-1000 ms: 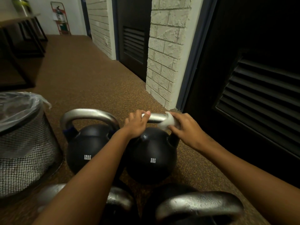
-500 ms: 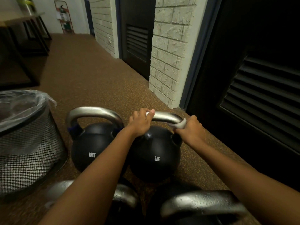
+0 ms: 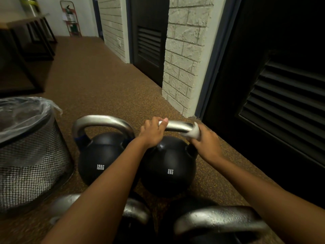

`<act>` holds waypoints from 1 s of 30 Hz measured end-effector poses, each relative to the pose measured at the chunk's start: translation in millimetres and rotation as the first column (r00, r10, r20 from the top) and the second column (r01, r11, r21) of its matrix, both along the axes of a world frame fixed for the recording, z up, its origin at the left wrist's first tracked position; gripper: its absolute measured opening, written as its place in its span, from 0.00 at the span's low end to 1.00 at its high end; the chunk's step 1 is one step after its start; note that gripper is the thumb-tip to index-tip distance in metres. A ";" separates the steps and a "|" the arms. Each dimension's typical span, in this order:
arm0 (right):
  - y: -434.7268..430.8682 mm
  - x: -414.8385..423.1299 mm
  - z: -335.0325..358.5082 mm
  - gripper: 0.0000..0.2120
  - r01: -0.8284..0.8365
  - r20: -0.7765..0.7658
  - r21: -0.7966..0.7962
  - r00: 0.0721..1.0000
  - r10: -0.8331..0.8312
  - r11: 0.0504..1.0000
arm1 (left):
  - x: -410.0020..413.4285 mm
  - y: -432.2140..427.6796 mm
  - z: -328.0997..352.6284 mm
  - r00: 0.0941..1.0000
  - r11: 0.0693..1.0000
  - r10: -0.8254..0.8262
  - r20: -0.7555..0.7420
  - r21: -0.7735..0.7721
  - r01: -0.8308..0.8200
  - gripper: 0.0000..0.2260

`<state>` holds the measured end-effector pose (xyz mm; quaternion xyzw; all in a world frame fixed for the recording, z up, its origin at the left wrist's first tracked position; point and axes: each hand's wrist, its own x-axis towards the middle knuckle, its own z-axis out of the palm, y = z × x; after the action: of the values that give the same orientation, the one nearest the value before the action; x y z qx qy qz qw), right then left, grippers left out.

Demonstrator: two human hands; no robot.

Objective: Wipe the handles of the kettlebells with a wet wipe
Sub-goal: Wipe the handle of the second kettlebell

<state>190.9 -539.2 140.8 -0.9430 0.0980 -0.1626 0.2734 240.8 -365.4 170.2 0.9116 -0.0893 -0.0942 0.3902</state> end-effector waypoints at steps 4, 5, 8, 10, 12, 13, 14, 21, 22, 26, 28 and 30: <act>-10.6 -5.7 -2.7 0.26 -0.083 -0.066 0.221 0.993 0.100 0.972 | -0.3 -0.5 0.0 1.000 1.000 0.000 -0.002 0.001 0.000 0.21; -12.8 -6.7 -4.5 0.24 -0.078 -0.115 0.259 0.987 0.111 0.963 | -0.4 -0.5 0.0 1.000 1.000 0.000 -0.001 0.003 0.000 0.21; -13.6 -5.0 -5.9 0.18 -0.060 -0.196 0.289 0.973 0.120 0.955 | -0.2 -0.5 0.2 1.000 1.000 0.005 0.008 0.007 -0.005 0.21; -10.9 1.0 -3.3 0.19 -0.043 -0.167 0.200 0.983 0.078 0.979 | -0.8 -0.3 0.5 1.000 1.000 0.001 0.002 0.001 -0.001 0.21; -7.3 6.7 -0.6 0.23 -0.047 -0.091 0.039 0.995 0.051 0.998 | -0.9 -0.3 0.4 1.000 1.000 -0.001 0.000 -0.006 0.001 0.21; -5.8 8.1 0.2 0.24 -0.063 -0.056 -0.022 0.996 0.062 0.998 | -0.8 -0.4 0.3 1.000 1.000 -0.001 -0.002 -0.009 0.001 0.21; -4.3 8.1 1.7 0.24 -0.084 -0.030 -0.067 0.996 0.082 0.994 | -0.8 -0.5 0.4 1.000 1.000 -0.001 0.000 -0.009 0.001 0.21; -27.3 4.7 -7.8 0.29 -0.134 -0.272 0.064 0.951 0.147 0.989 | 0.3 -0.5 -0.9 1.000 1.000 0.001 0.003 0.001 -0.001 0.21; -29.0 4.7 -7.4 0.27 -0.134 -0.301 0.157 0.937 0.176 0.978 | 0.9 -0.6 -1.3 1.000 1.000 0.001 0.004 0.001 -0.001 0.21; -20.5 8.1 4.3 0.24 -0.147 -0.244 0.126 0.954 0.174 0.981 | 2.9 -1.0 -3.6 1.000 1.000 0.009 0.007 0.001 -0.009 0.21; -10.7 11.2 9.4 0.26 -0.151 -0.144 -0.040 0.979 0.144 0.988 | 3.0 -1.1 -3.1 1.000 1.000 0.007 0.004 -0.004 -0.007 0.21; -1.2 11.5 11.5 0.29 -0.146 -0.055 -0.163 0.989 0.138 0.976 | 2.3 -1.0 -2.0 1.000 1.000 0.004 -0.001 -0.006 -0.004 0.21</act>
<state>202.4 -540.4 152.3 -0.9705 0.0224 -0.1297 0.2022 243.1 -366.5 168.1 0.9105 -0.0876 -0.0935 0.3930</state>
